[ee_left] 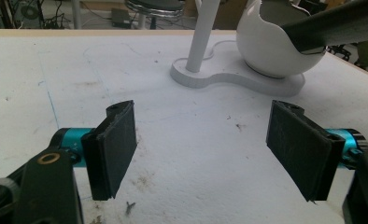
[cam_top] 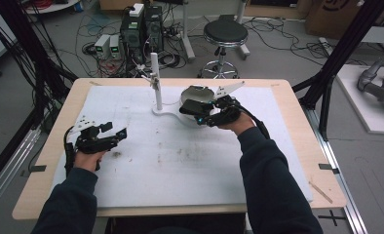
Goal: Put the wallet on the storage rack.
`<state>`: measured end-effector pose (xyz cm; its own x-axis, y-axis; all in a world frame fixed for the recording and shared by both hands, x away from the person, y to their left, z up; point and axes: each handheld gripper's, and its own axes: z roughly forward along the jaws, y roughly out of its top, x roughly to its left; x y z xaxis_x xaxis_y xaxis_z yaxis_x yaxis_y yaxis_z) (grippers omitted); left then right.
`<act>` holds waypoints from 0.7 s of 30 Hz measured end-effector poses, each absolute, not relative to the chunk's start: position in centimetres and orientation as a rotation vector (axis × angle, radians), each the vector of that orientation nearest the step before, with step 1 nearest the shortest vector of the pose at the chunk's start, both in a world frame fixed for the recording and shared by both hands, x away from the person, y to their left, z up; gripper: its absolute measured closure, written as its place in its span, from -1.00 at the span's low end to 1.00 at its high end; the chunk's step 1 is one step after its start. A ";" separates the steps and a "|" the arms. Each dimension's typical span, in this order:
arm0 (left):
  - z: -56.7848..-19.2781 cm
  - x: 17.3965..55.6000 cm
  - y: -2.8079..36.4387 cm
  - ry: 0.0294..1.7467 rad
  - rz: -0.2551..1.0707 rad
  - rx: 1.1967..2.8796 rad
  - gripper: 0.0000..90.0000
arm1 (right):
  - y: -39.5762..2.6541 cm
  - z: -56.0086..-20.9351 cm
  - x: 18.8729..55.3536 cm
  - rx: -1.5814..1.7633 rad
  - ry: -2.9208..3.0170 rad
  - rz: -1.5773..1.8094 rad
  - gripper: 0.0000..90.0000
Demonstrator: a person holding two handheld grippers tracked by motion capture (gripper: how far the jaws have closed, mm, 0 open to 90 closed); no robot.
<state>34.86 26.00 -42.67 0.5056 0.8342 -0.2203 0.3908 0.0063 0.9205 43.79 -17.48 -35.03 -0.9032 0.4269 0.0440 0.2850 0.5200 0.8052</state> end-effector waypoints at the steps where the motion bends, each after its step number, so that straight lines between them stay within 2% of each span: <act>1: -42.7 34.9 26.0 1.076 0.482 1.601 -0.46 | -17.6 -35.1 43.8 0.614 2.583 1.344 -0.16; 7: -42.7 34.8 25.9 1.075 0.481 1.605 -0.46 | -17.7 -35.8 43.7 0.527 2.603 1.300 -0.04; 12: -42.7 34.8 25.9 1.075 0.482 1.601 -0.46 | -16.9 -35.5 42.7 0.338 2.530 1.103 0.35; 17: -42.6 34.8 25.8 1.074 0.482 1.606 -0.46 | -17.1 -35.1 42.7 0.329 2.530 1.091 0.38; 21: -42.6 34.8 25.9 1.075 0.483 1.601 -0.46 | -16.9 -35.3 42.8 0.361 2.543 1.084 0.23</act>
